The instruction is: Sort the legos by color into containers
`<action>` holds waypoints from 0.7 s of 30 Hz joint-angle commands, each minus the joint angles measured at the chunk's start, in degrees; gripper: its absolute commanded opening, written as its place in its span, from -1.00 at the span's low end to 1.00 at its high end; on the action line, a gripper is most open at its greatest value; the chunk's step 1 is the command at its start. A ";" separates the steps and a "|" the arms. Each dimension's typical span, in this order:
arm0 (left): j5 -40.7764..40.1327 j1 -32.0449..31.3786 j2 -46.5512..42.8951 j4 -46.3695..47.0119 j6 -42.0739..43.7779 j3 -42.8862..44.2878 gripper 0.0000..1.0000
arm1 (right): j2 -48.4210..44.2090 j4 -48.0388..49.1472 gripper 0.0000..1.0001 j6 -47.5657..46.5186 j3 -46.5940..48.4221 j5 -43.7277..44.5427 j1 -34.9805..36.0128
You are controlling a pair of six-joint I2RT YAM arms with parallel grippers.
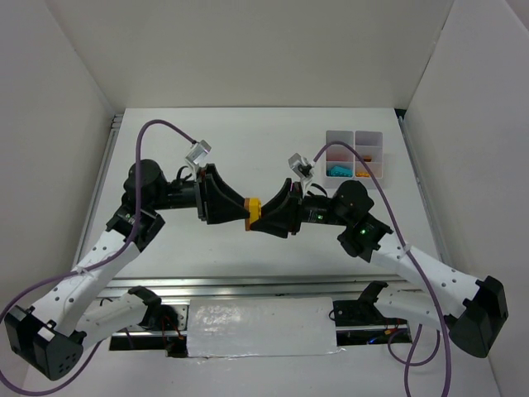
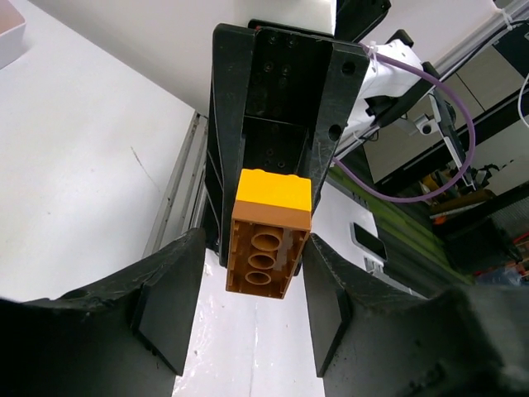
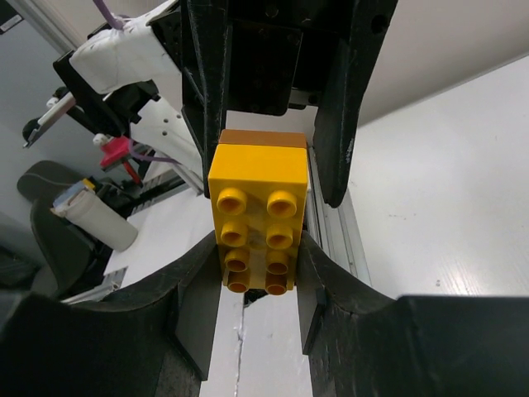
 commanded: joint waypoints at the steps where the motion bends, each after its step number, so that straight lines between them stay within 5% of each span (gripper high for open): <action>1: 1.20 -0.22 -0.90 4.75 -1.26 -0.29 0.24 | 0.13 4.95 -1.00 1.11 1.18 0.28 0.62; 6: 2.78 -0.22 -1.26 7.21 -2.49 -0.64 -0.13 | 1.54 7.93 -1.00 2.95 0.48 0.45 0.62; 12: 3.23 -0.31 -1.26 6.43 -1.97 -0.64 -1.00 | 2.33 8.99 -1.00 4.62 0.66 1.86 0.71; 21: 5.42 1.01 -1.35 -0.52 4.28 1.47 -1.00 | -3.64 8.12 -1.00 2.17 -3.29 0.37 -2.10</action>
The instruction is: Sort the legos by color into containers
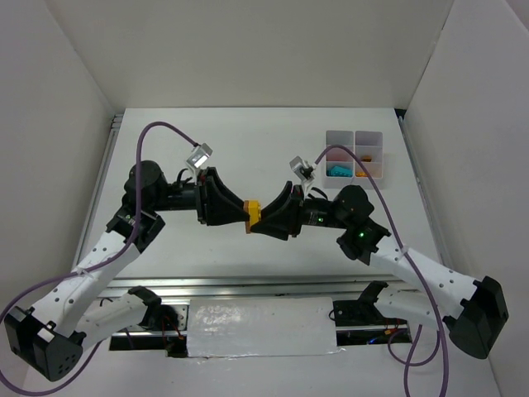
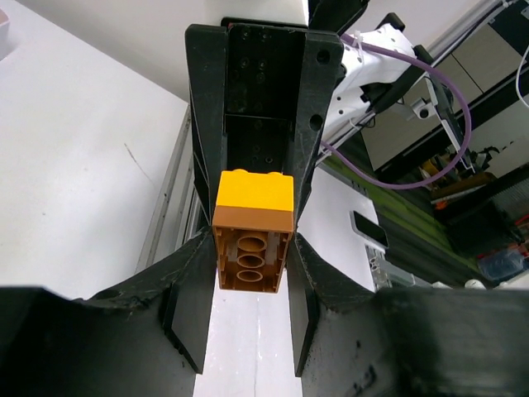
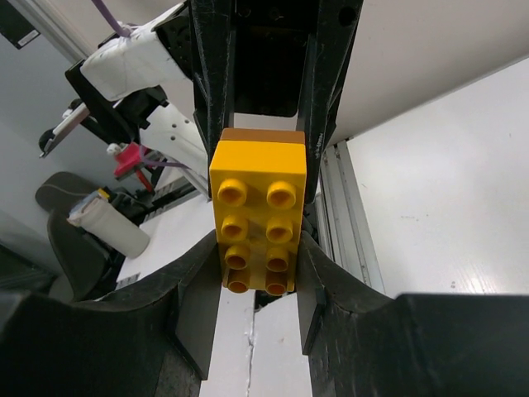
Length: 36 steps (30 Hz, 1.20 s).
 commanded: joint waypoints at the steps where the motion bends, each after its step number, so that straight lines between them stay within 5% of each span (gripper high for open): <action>1: 3.76 1.21 -0.93 -0.61 2.55 1.78 -1.00 | -3.95 2.52 -1.00 -1.97 -0.48 -0.20 -1.78; 14: 6.13 2.97 -0.67 1.94 1.14 1.52 -1.00 | -6.85 -1.07 -1.00 -4.07 -2.33 -1.35 -3.10; 16: 5.17 3.23 -1.01 -1.47 3.67 2.91 -1.00 | -8.78 -3.20 -1.00 -6.18 -2.06 5.65 -3.10; 21: -17.90 3.23 -0.23 -34.55 19.57 14.58 -1.00 | -11.34 -25.41 -1.00 -11.46 2.50 24.55 -6.77; 25: -37.60 3.32 2.05 -45.74 21.88 17.16 -1.00 | -5.57 -39.91 -1.00 -6.90 7.77 41.70 -16.69; 30: -52.65 3.41 0.84 -47.90 23.11 10.68 -1.00 | 2.80 -50.74 -1.00 1.36 11.03 50.76 -33.04; 36: -54.06 3.23 -1.89 -46.40 22.94 3.63 -1.00 | 10.97 -49.61 -1.00 5.24 13.41 55.87 -43.26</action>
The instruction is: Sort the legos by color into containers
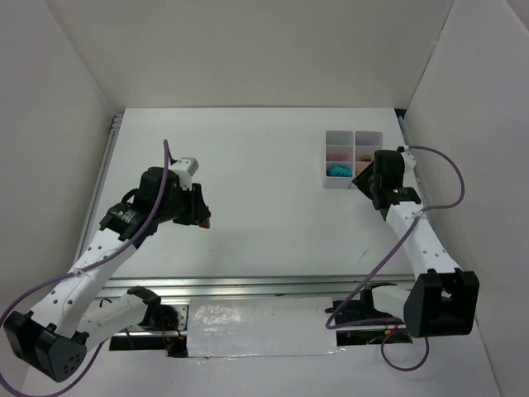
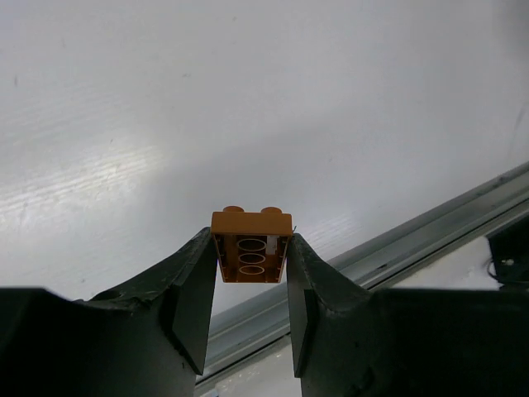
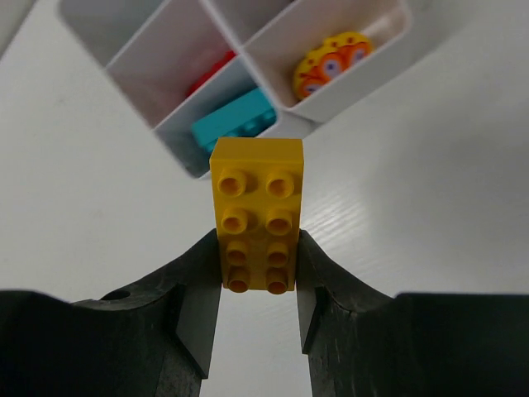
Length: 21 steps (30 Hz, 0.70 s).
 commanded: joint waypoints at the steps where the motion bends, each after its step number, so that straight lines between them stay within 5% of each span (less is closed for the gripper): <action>1: -5.41 -0.11 -2.62 0.00 1.56 -0.96 -1.00 | 2.22 -0.69 -1.00 2.92 4.42 5.29 -2.08; 21: -9.29 -0.03 -2.18 -0.17 -0.02 -0.88 -1.00 | 0.20 -0.34 -1.00 -2.18 3.64 1.16 -2.09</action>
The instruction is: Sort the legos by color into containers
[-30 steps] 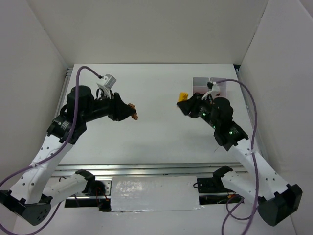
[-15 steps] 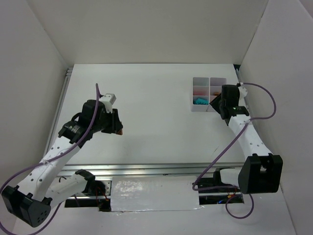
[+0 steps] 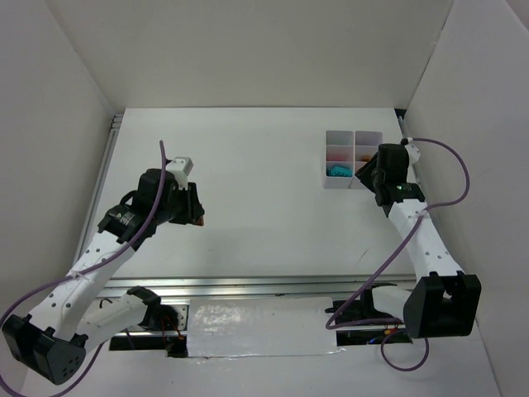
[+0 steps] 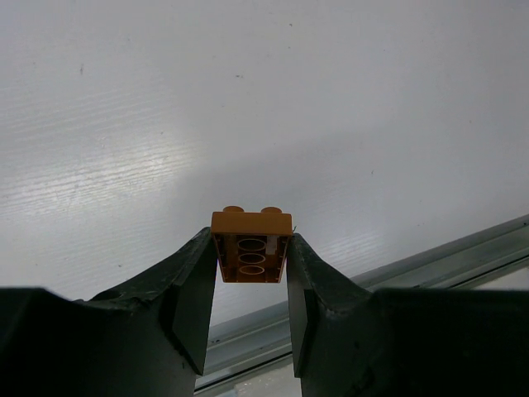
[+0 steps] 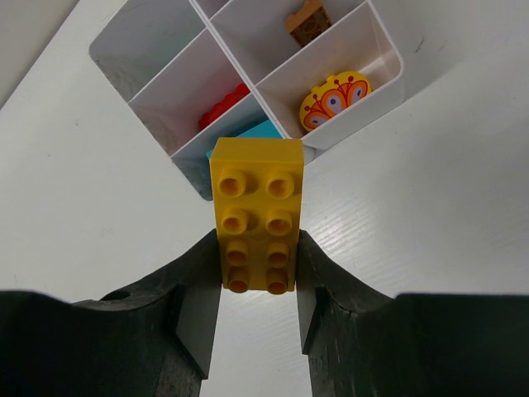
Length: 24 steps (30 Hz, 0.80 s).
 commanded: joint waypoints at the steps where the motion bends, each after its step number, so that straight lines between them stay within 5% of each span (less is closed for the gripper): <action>1: -1.51 -0.09 -0.78 1.27 0.24 1.07 -1.00 | -1.20 1.21 -1.00 -1.08 -0.36 -1.00 -0.01; 24: -1.68 -0.09 -1.13 1.36 0.24 0.98 -1.00 | -1.20 2.45 -1.00 -1.44 -1.60 -3.38 -0.01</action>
